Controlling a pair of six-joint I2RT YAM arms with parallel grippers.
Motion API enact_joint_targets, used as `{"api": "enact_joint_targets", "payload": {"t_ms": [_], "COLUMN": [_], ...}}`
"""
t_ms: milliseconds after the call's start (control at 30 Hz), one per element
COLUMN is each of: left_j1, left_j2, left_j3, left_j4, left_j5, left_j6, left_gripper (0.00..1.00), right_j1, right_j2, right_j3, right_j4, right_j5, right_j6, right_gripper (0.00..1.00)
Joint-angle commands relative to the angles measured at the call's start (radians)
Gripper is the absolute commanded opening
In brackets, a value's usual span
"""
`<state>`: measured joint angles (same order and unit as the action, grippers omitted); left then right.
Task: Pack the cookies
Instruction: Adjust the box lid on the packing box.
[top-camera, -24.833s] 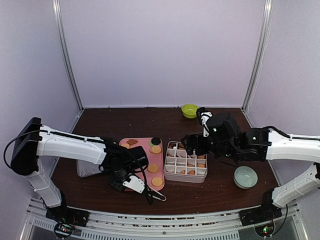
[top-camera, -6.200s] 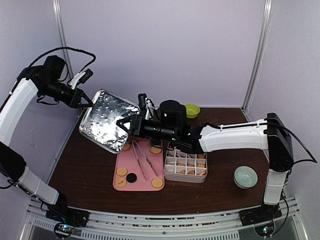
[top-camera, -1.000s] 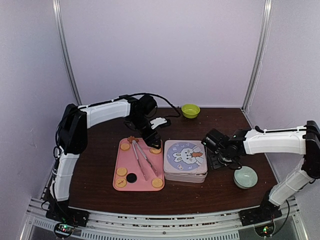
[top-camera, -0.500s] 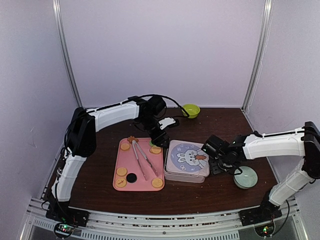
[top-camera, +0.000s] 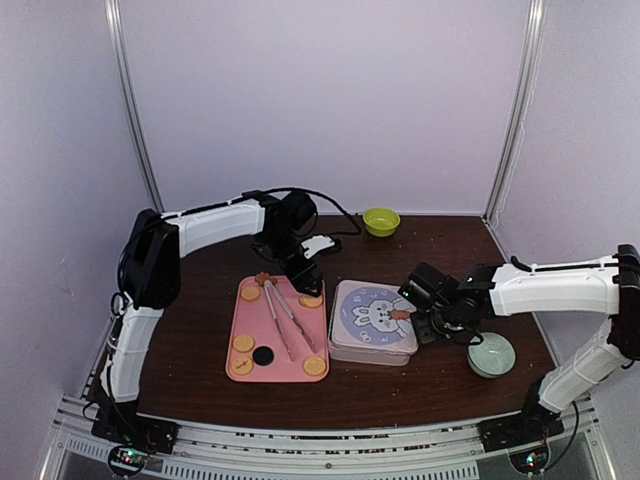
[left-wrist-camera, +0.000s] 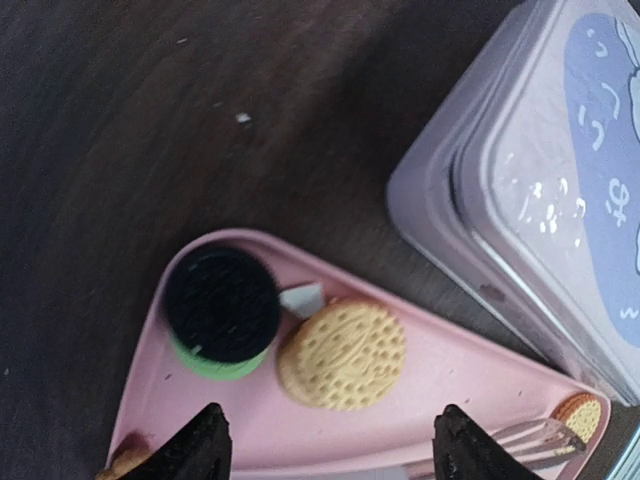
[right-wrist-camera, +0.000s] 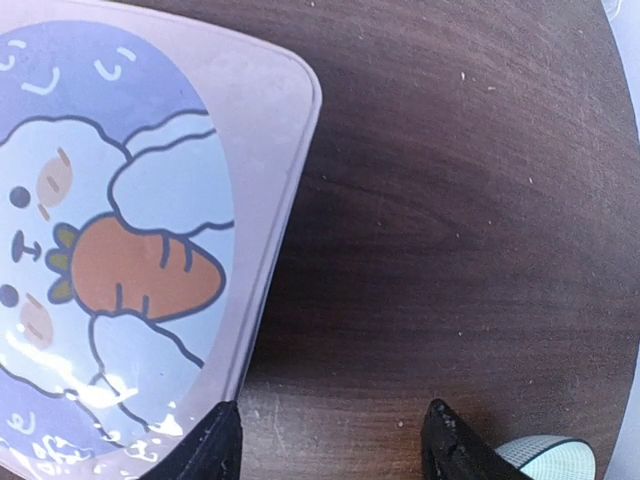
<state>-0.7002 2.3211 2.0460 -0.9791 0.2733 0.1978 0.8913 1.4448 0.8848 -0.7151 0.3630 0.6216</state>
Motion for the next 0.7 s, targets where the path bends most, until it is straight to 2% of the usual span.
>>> {"api": "enact_joint_targets", "payload": {"t_ms": [0, 400, 600, 667], "left_j1": [0.07, 0.071, 0.132, 0.169], "left_j2": [-0.133, -0.185, -0.32, -0.387], "left_j3": [-0.048, -0.153, -0.257, -0.316], "left_j4": [0.01, 0.015, 0.015, 0.023], "left_j5": [0.008, 0.046, 0.061, 0.062], "left_j6": [0.012, 0.051, 0.067, 0.072], "left_gripper": [0.72, 0.73, 0.78, 0.82], "right_j1": [0.003, 0.008, -0.017, -0.026], "right_j2": [0.049, 0.04, -0.022, -0.059], "right_j3": [0.057, 0.117, 0.167, 0.172], "right_j4": [0.008, 0.035, -0.024, 0.023], "right_j5": [0.006, -0.07, -0.044, -0.077], "right_j6": [-0.023, -0.064, -0.103, -0.108], "right_gripper": [0.62, 0.6, 0.6, 0.61]}}
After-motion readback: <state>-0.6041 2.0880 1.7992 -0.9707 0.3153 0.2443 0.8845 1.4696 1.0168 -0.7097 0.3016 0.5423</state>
